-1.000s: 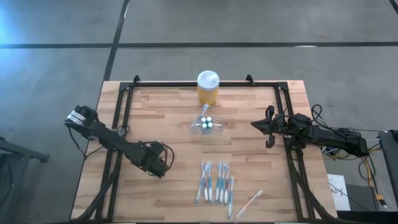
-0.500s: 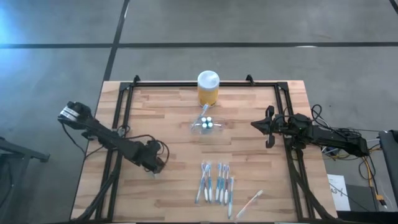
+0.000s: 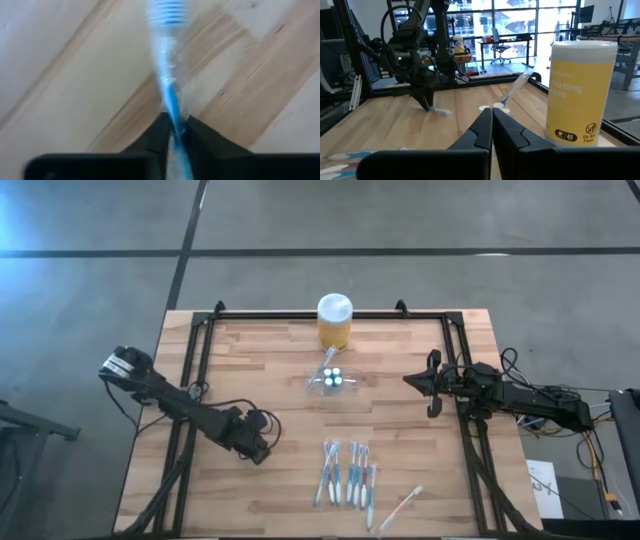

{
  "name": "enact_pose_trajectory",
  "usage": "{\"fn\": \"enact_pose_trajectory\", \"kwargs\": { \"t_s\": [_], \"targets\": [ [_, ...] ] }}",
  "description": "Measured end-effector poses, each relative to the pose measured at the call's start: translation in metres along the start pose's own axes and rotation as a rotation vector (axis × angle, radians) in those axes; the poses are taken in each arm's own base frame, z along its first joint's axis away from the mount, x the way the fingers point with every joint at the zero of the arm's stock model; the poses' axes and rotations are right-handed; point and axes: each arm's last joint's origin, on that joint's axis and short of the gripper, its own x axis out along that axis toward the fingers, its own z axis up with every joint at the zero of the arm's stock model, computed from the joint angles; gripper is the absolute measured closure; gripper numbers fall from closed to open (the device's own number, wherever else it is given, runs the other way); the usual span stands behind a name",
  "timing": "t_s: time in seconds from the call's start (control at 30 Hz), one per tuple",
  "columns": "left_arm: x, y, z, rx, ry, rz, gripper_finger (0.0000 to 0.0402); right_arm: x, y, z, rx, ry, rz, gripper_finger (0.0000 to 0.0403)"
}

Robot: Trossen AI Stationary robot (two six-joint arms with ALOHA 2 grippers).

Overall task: Pick & Place toothbrushing station
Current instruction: Put the blue toothbrush into the right of the transparent organizer

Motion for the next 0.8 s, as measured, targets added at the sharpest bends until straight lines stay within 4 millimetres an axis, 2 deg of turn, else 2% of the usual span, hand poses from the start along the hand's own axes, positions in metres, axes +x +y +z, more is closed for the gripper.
{"fn": "enact_pose_trajectory", "kwargs": {
  "t_s": [0.1,0.3,0.5,0.63,0.8],
  "targets": [
    [0.0,-0.002,0.001,0.039,-0.018,-0.017,0.0386,0.0,0.0,0.0,-0.001,-0.002,0.0,0.0394],
    [-0.003,-0.005,0.005,0.106,-0.074,-0.009,0.0378,0.0,0.0,0.0,-0.001,-0.002,0.0,0.0394],
    [-0.018,-0.022,0.019,0.234,-0.182,-0.046,0.039,0.0,0.0,0.0,-0.001,-0.002,0.001,0.0394],
    [-0.033,-0.036,0.031,0.353,-0.28,-0.06,0.0388,0.0,0.0,0.0,-0.002,-0.005,0.001,0.0394],
    [-0.044,-0.05,0.047,0.545,-0.483,-0.122,0.0383,0.0,0.001,0.0,-0.001,-0.004,0.023,0.0394]
  ]
}}
